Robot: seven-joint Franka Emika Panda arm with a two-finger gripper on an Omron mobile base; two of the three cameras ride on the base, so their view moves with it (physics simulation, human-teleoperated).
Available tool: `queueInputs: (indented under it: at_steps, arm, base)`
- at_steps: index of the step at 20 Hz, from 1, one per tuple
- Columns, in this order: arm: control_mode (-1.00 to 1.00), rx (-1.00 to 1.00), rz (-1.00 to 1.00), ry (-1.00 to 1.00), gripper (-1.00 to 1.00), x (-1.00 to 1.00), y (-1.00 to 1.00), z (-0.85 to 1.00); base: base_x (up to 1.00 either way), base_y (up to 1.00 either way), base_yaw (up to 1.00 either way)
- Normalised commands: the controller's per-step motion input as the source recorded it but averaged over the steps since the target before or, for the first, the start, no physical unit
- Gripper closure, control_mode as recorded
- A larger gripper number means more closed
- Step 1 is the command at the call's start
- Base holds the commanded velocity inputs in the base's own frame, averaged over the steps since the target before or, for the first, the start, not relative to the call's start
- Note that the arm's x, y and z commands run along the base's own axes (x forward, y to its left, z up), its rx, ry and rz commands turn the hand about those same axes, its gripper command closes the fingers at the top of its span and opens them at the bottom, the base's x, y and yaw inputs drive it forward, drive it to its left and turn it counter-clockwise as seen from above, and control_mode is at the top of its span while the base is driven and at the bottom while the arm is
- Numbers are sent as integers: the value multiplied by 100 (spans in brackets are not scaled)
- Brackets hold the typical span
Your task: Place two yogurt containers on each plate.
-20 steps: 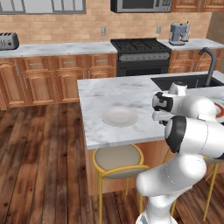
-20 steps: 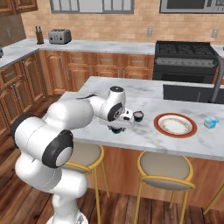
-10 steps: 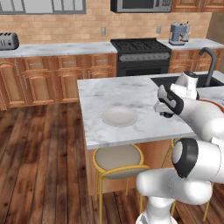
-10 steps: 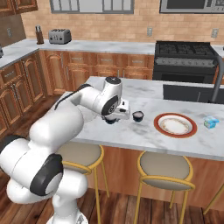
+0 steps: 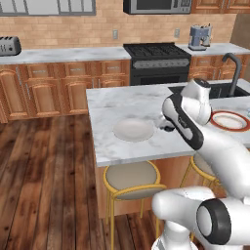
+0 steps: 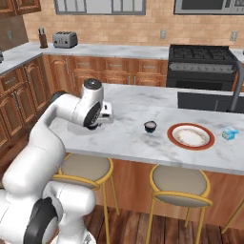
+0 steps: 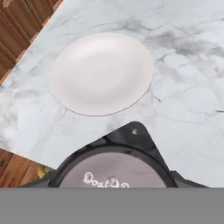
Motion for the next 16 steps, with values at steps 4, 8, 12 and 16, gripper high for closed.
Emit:
queueInputs:
  at_steps: [4, 8, 12, 16]
  arm:
    - [-100, -8, 9, 0, 100, 1, 100, 29]
    - [-100, -15, 1, 6, 100, 43, 98, 5]
    - [-100, -24, -3, 24, 100, 86, 59, 0]
    - [-100, -12, -6, 23, 100, 74, 16, 0]
  base:
    - [0, 0, 0]
    - [0, 0, 0]
    - [0, 0, 0]
    - [0, 0, 0]
